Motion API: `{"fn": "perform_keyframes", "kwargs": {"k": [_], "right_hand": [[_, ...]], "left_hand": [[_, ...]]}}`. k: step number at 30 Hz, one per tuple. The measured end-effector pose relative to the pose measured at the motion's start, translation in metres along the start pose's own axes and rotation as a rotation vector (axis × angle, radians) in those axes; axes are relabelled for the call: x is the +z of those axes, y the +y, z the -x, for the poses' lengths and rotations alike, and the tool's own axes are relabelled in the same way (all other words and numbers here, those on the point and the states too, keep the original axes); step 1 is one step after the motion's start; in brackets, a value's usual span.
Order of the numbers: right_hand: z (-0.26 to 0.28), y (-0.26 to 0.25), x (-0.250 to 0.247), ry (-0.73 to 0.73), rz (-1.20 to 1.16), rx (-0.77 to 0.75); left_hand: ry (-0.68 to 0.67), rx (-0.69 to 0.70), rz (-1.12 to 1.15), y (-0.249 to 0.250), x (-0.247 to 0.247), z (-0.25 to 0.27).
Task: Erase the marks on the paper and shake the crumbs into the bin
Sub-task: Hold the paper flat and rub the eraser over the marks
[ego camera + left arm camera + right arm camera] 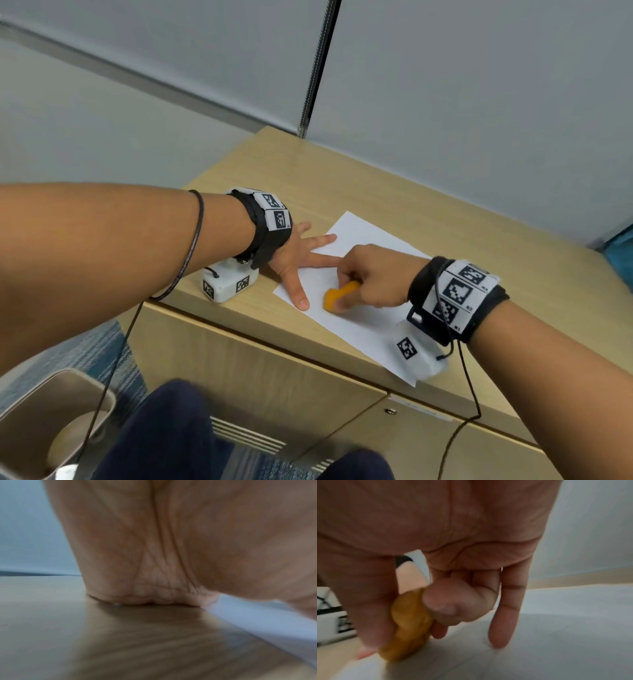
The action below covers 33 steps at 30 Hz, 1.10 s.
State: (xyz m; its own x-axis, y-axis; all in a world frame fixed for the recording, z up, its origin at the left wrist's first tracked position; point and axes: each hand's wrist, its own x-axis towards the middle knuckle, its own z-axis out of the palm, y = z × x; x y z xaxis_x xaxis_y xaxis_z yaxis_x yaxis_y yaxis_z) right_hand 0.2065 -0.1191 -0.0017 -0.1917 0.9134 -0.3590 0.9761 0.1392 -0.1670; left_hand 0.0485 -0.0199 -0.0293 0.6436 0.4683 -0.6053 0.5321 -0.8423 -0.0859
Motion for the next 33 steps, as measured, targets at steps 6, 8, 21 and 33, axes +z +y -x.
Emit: {"fn": "perform_keyframes", "kwargs": {"k": [6,8,21,33], "right_hand": [[0.000,0.001,0.000,0.022,0.032,-0.038],[0.002,-0.004,-0.002,-0.039,0.024,-0.036],[-0.017,-0.012,-0.003,0.102,0.202,0.007],[-0.015,-0.022,0.003,0.117,0.224,-0.028]], "left_hand": [[-0.009,0.002,0.006,-0.002,0.001,-0.003],[-0.009,0.000,0.018,-0.002,0.000,-0.003],[0.021,0.016,0.033,0.001,0.004,-0.001],[0.033,0.016,0.006,0.000,0.004,-0.006]]}}
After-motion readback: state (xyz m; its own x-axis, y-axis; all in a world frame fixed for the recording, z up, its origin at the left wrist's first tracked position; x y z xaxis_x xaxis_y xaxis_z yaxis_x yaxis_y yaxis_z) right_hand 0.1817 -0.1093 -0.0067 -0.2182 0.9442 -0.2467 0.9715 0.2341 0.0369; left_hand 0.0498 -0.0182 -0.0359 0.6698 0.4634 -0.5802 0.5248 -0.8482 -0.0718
